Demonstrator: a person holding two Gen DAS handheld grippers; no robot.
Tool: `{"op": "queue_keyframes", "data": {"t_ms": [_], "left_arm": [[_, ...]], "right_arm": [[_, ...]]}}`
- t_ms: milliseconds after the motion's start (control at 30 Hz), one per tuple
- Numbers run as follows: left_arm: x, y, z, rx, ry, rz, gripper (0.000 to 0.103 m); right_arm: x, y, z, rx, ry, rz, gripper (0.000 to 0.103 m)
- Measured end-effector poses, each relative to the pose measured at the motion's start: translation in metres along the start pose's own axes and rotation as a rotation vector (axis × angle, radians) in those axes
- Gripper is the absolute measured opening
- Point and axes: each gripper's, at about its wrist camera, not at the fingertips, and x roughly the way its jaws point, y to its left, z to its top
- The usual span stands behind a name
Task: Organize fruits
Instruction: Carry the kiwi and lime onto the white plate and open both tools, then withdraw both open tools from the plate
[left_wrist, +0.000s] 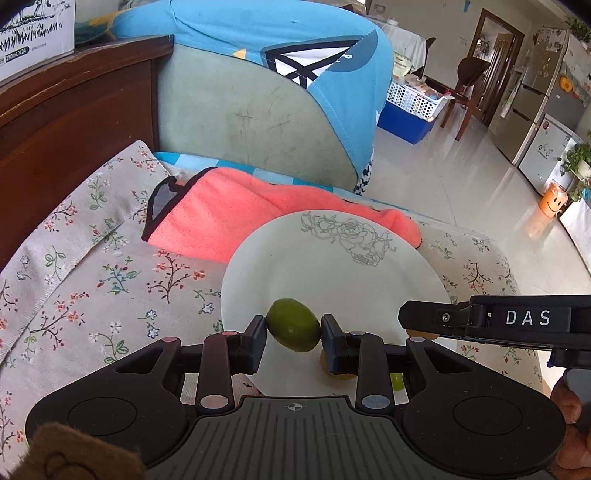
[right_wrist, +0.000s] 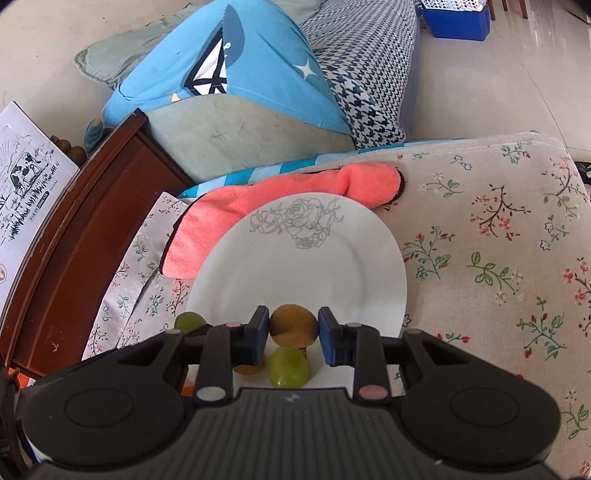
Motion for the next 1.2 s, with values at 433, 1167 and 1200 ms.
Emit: {"op": "queue_keyframes", "data": {"t_ms": [433,1167,1200], "left_arm": [[-0.038,0.003,0.008,-0.020,-0.081,0.024,0.047],[-0.102,0.022,-0.065,-0.104,-0.064,0.065,0.056],[-0.104,0.023,-0.068,-0.108,-0.061,0.065,0.056]], "right_arm": [[-0.015,0.007,0.001,-0.033,-0.045,0.032,0.032],[-0.058,0.021,-0.071,-0.175,-0.001,0.077,0.033],[-0.060,0.023,-0.077,-0.193,0.003,0.076,0.033]]}}
